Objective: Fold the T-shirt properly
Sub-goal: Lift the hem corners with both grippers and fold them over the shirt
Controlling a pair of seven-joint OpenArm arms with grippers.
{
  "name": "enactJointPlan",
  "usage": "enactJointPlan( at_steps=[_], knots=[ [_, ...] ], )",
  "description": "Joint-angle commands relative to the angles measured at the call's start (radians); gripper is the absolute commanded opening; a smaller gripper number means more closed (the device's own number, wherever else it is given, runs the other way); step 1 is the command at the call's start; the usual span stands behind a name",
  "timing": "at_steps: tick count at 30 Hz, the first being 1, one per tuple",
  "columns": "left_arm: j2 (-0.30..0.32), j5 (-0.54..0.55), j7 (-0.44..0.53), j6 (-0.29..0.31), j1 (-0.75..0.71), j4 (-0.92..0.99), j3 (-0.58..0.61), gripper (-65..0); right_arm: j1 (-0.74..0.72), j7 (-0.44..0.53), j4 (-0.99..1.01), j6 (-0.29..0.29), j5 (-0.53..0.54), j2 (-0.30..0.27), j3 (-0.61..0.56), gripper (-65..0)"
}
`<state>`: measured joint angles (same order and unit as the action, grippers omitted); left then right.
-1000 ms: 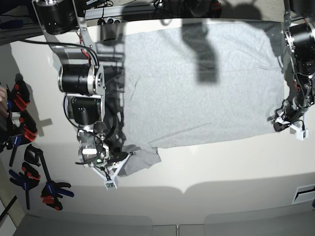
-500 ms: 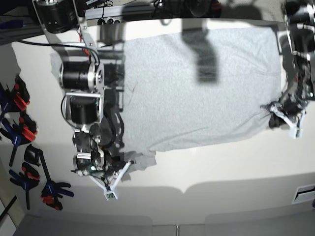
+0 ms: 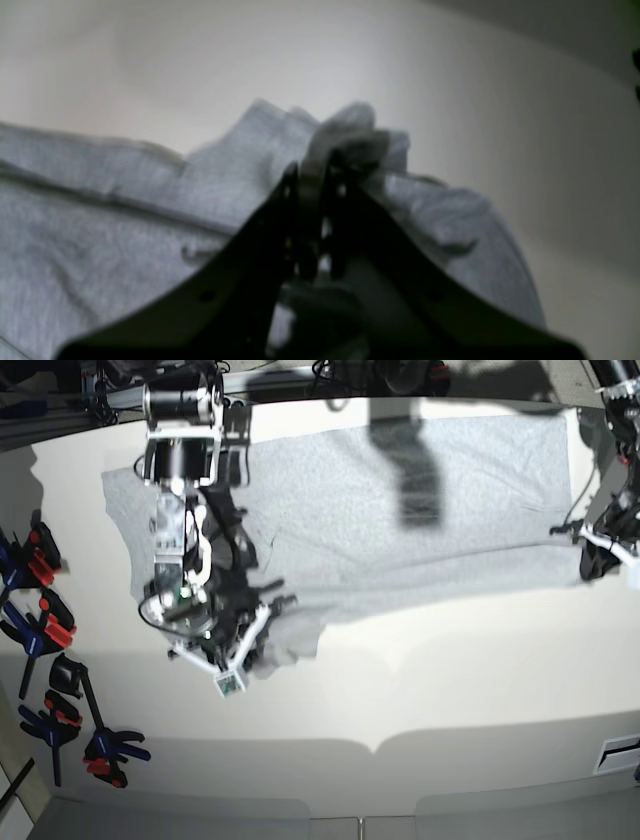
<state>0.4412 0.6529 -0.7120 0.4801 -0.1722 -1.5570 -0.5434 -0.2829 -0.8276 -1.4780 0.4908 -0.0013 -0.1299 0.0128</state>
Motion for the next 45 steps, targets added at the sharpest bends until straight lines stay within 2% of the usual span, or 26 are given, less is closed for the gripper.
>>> enactJointPlan(
  at_steps=[1, 9, 14, 23, 27, 28, 30, 32, 36, 38, 42, 45],
  knots=[
    [0.022, 0.014, 0.024, 0.003, -0.005, -0.018, -0.014, -65.0, -0.003, 0.008, -0.054, -0.003, 0.009, -0.003, 0.001, -65.0],
    [0.021, 0.014, 0.024, 0.003, -0.1, -0.018, -0.013, -65.0, 0.143, -0.027, -0.183, -0.053, -0.027, -0.003, 0.001, -65.0],
    [0.021, 0.011, 0.024, 0.003, -0.121, -0.018, -0.013, -65.0, 0.204, -0.106, -0.184, -0.112, -0.033, 0.006, 0.029, -65.0],
    [0.021, 0.011, 0.024, 0.003, -0.125, -0.018, -0.013, -65.0, 0.335, -0.097, -0.223, -0.125, -0.032, 0.005, 0.116, -65.0],
    [0.021, 0.011, 0.028, 0.003, -0.124, -0.018, -0.013, -65.0, 0.35, -0.113, -0.251, -0.124, -0.013, 0.005, 0.119, -65.0],
    [0.021, 0.011, 0.028, 0.003, -0.124, -0.018, -0.013, -65.0, 0.349, -0.13, -0.257, -0.12, 0.012, 0.005, 0.118, -60.4],
    [0.021, 0.011, 0.028, 0.003, -0.124, -0.018, -0.013, -65.0, 0.346, -0.172, -0.276, -0.076, 0.086, 0.005, 0.118, -49.9],
    [0.021, 0.011, 0.027, 0.003, -0.124, -0.018, -0.013, -65.0, 0.344, -0.209, -0.304, -0.032, 0.173, 0.005, 0.118, -43.9],
    [0.021, 0.011, 0.027, 0.003, -0.124, -0.018, -0.013, -65.0, 0.341, -0.2, -0.399, -0.019, 0.301, 0.005, 0.118, -42.5],
    [0.021, 0.011, 0.027, 0.003, -0.124, -0.018, -0.013, -65.0, 0.326, -0.158, -0.435, -0.019, 0.304, 0.005, 0.118, -42.5],
    [0.021, 0.011, 0.027, 0.003, -0.124, -0.018, -0.013, -65.0, 0.256, -0.15, -0.437, -0.02, 0.3, 0.006, 0.118, -42.5],
    [0.021, 0.011, 0.027, 0.003, -0.124, -0.018, -0.013, -65.0, 0.224, -0.093, -0.41, -0.071, 0.287, 0.011, 0.118, -42.5]
  ],
)
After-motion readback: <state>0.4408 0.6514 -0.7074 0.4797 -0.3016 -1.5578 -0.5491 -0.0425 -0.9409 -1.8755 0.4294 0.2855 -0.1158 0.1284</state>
